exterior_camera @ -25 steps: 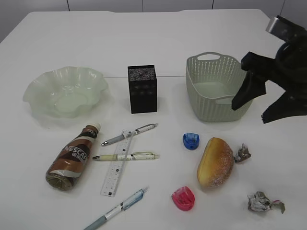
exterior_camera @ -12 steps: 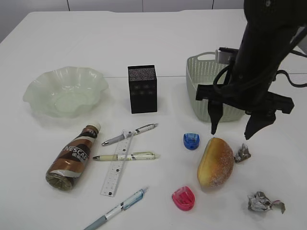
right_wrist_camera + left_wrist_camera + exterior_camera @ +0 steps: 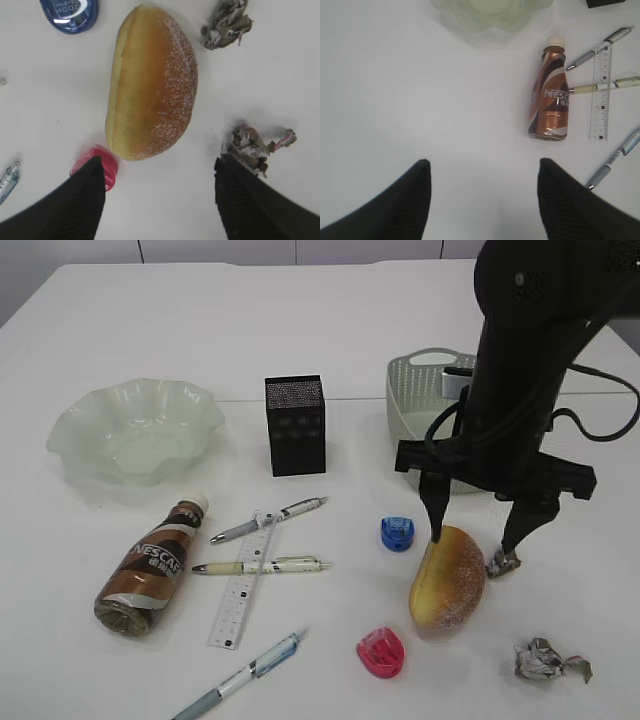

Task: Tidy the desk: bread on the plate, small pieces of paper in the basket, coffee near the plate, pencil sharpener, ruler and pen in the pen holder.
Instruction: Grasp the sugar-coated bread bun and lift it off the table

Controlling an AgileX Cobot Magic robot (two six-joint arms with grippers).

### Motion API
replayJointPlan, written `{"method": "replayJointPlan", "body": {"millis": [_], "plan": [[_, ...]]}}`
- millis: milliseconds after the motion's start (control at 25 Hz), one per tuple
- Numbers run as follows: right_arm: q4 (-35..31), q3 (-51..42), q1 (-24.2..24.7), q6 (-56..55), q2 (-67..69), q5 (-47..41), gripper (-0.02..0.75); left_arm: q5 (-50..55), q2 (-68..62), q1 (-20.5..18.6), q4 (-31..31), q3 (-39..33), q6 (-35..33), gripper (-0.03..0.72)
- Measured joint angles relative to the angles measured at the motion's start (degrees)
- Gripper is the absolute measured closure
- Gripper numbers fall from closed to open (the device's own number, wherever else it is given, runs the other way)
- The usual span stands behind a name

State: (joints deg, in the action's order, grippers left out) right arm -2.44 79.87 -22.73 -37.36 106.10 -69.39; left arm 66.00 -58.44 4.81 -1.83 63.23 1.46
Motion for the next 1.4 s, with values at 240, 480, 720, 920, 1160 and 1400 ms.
{"method": "replayJointPlan", "body": {"millis": [240, 480, 720, 920, 1160, 1400], "plan": [[1.3, 0.0, -1.2, -0.2, 1.7, 0.3, 0.232, -0.2, 0.0, 0.0, 0.0, 0.0, 0.0, 0.195], [0.2, 0.0, -1.3, -0.4, 4.6, 1.8, 0.232, -0.2, 0.0, 0.0, 0.0, 0.0, 0.0, 0.195], [0.2, 0.0, -1.3, -0.4, 5.3, 4.3, 0.232, -0.5, 0.0, 0.0, 0.0, 0.0, 0.0, 0.195], [-0.1, 0.0, -1.3, -0.4, 5.3, 4.5, 0.232, -1.1, 0.0, 0.0, 0.0, 0.0, 0.0, 0.195], [-1.2, 0.0, -1.3, -0.5, 5.3, 4.4, 0.232, 0.0, 0.0, 0.0, 0.0, 0.0, 0.0, 0.195], [-0.3, 0.1, -1.3, -0.5, 5.3, 4.2, 0.232, 0.2, 0.0, 0.0, 0.0, 0.0, 0.0, 0.195]]}}
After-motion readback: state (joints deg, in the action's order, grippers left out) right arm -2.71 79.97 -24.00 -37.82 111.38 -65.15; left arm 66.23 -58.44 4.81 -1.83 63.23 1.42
